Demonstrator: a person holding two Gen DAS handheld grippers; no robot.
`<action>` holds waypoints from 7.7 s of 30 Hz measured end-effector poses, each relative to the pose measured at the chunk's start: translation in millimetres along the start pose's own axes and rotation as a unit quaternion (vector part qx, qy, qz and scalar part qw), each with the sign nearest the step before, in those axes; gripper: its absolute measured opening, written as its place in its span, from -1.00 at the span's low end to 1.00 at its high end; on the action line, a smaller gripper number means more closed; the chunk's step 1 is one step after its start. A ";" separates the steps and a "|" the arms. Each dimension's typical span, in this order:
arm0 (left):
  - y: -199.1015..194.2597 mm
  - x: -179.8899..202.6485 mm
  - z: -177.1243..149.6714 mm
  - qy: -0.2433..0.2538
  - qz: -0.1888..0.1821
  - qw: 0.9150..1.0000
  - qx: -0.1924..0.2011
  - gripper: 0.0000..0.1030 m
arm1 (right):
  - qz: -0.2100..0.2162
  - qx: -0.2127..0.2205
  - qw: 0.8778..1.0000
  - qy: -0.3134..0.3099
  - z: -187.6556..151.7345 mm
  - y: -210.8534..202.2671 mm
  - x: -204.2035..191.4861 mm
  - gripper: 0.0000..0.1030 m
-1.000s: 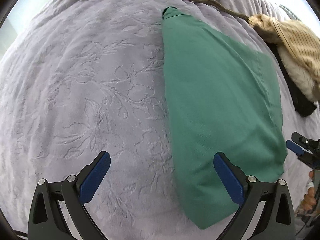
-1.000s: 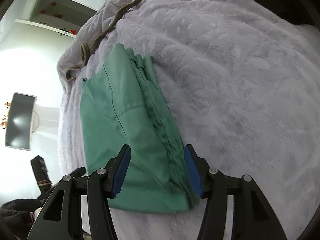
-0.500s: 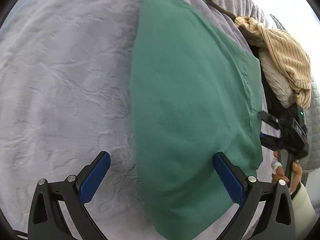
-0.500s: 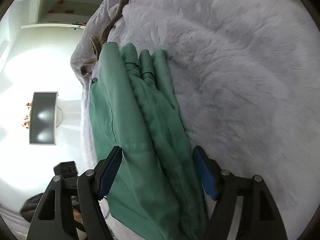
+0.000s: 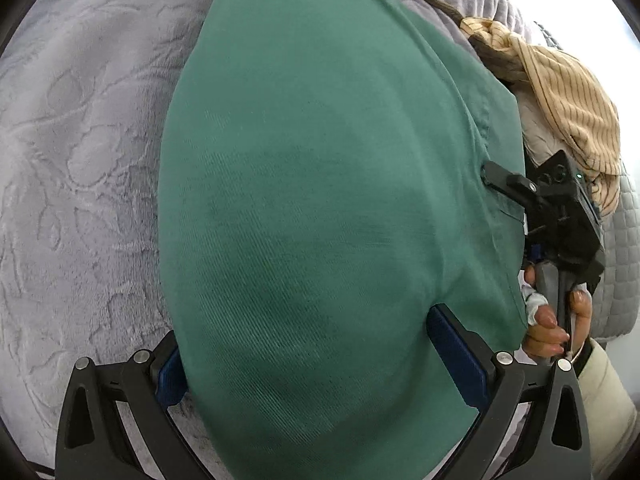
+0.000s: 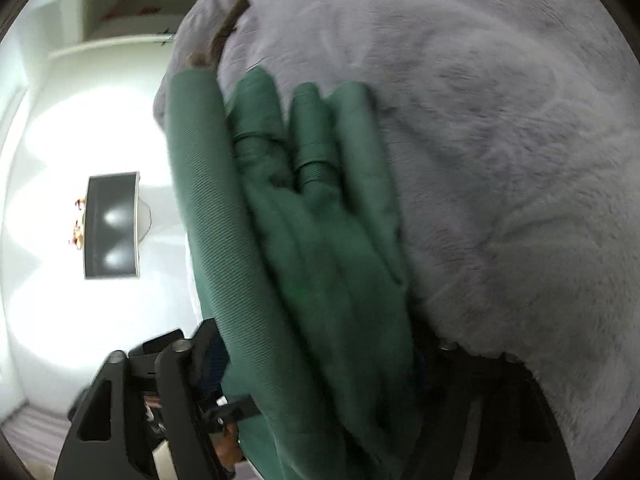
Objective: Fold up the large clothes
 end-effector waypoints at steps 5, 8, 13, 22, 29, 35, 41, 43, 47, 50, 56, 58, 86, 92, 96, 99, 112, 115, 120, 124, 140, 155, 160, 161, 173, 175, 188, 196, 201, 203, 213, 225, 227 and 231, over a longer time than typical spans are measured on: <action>-13.6 14.0 -2.8 0.024 0.012 1.000 0.010 0.47 | 0.060 0.023 0.998 0.005 -11.1 -10.2 -15.5 -0.52; -32.0 20.2 -9.3 0.034 0.000 0.999 0.027 0.12 | 0.101 0.032 0.994 0.000 -21.1 -15.3 -33.3 -0.54; -59.0 30.5 -21.9 0.051 -0.017 0.998 0.042 0.04 | 0.125 0.039 0.991 -0.015 -42.1 -16.4 -63.9 -0.53; -123.9 -10.9 -93.1 0.074 -0.029 0.996 0.049 0.03 | 0.159 0.024 0.987 -0.025 -105.5 33.5 -113.7 -0.53; -154.0 -74.5 -168.7 0.051 -0.003 0.998 0.024 0.04 | 0.192 -0.005 0.981 0.021 -168.1 128.6 -113.9 -0.53; -125.8 -150.2 -229.7 -0.010 0.018 1.000 -0.016 0.04 | 0.115 -0.024 0.990 0.081 -184.6 187.9 -75.1 -0.47; -132.5 -163.6 -251.3 -0.007 0.023 1.000 0.000 0.06 | -0.014 0.025 0.997 0.065 -188.8 138.8 -81.2 -0.11; -144.6 -161.4 -254.1 0.001 0.028 1.000 0.003 0.06 | -0.051 0.054 0.996 0.050 -188.9 117.9 -91.0 -0.11; -178.1 -162.1 -236.5 0.003 0.034 0.998 0.047 0.06 | -0.091 0.084 0.992 0.011 -170.7 106.8 -114.9 -0.11; -195.5 -161.4 -196.1 0.001 0.056 0.994 0.096 0.06 | -0.130 0.086 0.988 -0.020 -140.2 124.3 -136.8 -0.47; -159.2 -160.2 -124.0 0.003 0.139 0.985 0.106 0.06 | -0.268 0.075 0.960 0.008 -121.6 143.9 -87.5 -0.83; -145.4 -167.0 -114.3 0.000 0.153 0.983 0.100 0.19 | -0.244 0.067 0.967 0.029 -115.2 149.0 -70.0 -0.83; -120.0 -145.8 -302.9 0.056 0.147 0.987 -0.023 0.35 | -0.247 -0.054 0.967 0.020 -317.8 145.2 -99.9 -0.79; -113.5 -152.0 -309.4 0.068 0.161 0.984 -0.016 0.35 | -0.275 -0.060 0.958 0.048 -322.4 149.9 -73.5 -0.79; -109.8 -152.9 -310.5 0.066 0.166 0.984 -0.018 0.46 | -0.250 -0.065 0.961 0.100 -322.0 159.5 -44.5 -0.84; -109.2 -152.9 -308.3 0.054 0.170 0.984 -0.020 0.47 | -0.259 -0.069 0.958 0.099 -320.5 160.4 -44.9 -0.84; -127.1 -150.3 -309.3 0.018 0.192 0.981 -0.016 0.47 | -0.325 -0.118 0.936 0.065 -334.3 165.8 -70.5 -0.75; -134.9 -153.1 -308.9 0.014 0.201 0.979 -0.012 0.47 | -0.324 -0.110 0.937 0.063 -342.1 151.5 -73.1 -0.75; -155.3 -159.9 -307.5 0.002 0.209 0.978 0.003 0.47 | -0.322 -0.088 0.941 0.055 -343.0 142.4 -85.1 -0.75; -168.8 -162.8 -302.1 0.003 0.225 0.974 0.012 0.47 | -0.310 -0.053 0.948 0.041 -335.8 124.5 -98.1 -0.74; -196.9 -143.7 -279.7 -0.036 0.237 0.970 0.036 0.88 | -0.356 -0.001 0.935 0.009 -303.5 107.4 -149.4 0.41; -217.2 -120.1 -272.3 -0.040 0.254 0.965 0.060 0.99 | -0.451 0.034 0.892 -0.013 -288.5 95.9 -178.9 0.66; -217.0 -116.3 -271.5 -0.036 0.258 0.964 0.059 0.99 | -0.454 0.039 0.890 -0.008 -288.3 93.1 -179.6 0.99; -216.6 -116.0 -271.2 -0.035 0.258 0.964 0.059 0.99 | -0.454 0.039 0.890 -0.009 -288.1 93.1 -179.6 0.99; -214.1 -112.2 -267.5 -0.030 0.260 0.963 0.057 0.99 | -0.454 0.039 0.890 -0.007 -288.2 97.6 -178.6 0.99; -213.4 -111.3 -266.9 -0.029 0.262 0.963 0.056 0.99 | -0.455 0.040 0.889 -0.008 -287.2 97.5 -178.8 0.99; -212.3 -107.8 -266.8 -0.026 0.265 0.962 0.057 0.99 | -0.456 0.039 0.889 -0.011 -285.9 97.6 -179.6 0.99; -211.9 -104.9 -267.5 -0.024 0.266 0.962 0.058 0.99 | -0.455 0.038 0.890 -0.011 -285.9 97.8 -179.8 0.99; -212.2 -103.7 -268.2 -0.023 0.268 0.961 0.058 0.99 | -0.455 0.038 0.889 -0.011 -286.6 98.3 -180.7 0.99; -211.9 -103.5 -268.3 -0.023 0.268 0.961 0.058 0.99 | -0.455 0.038 0.889 -0.011 -286.8 98.4 -180.7 0.99; -211.7 -103.0 -268.5 -0.023 0.268 0.961 0.059 0.99 | -0.456 0.037 0.889 -0.012 -286.0 98.0 -180.4 0.99; -212.7 -103.5 -268.2 -0.023 0.268 0.961 0.058 0.99 | -0.455 0.037 0.890 -0.012 -287.4 98.9 -180.5 0.99; -212.7 -103.2 -268.3 -0.023 0.268 0.961 0.058 0.99 | -0.455 0.037 0.890 -0.011 -288.3 99.3 -180.5 0.99; -212.7 -102.9 -268.3 -0.023 0.269 0.961 0.059 0.99 | -0.455 0.038 0.890 -0.011 -289.9 100.0 -180.4 0.99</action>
Point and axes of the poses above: each gripper's, at about its wrist camera, not at the fingertips, and y roughly the way its jaws point, x to its right, z to its top, the point moved 7 cm from there along y, roughly the way its jaws point, and after that the axes turned 15 degrees about -x, right-handed, at the moved point
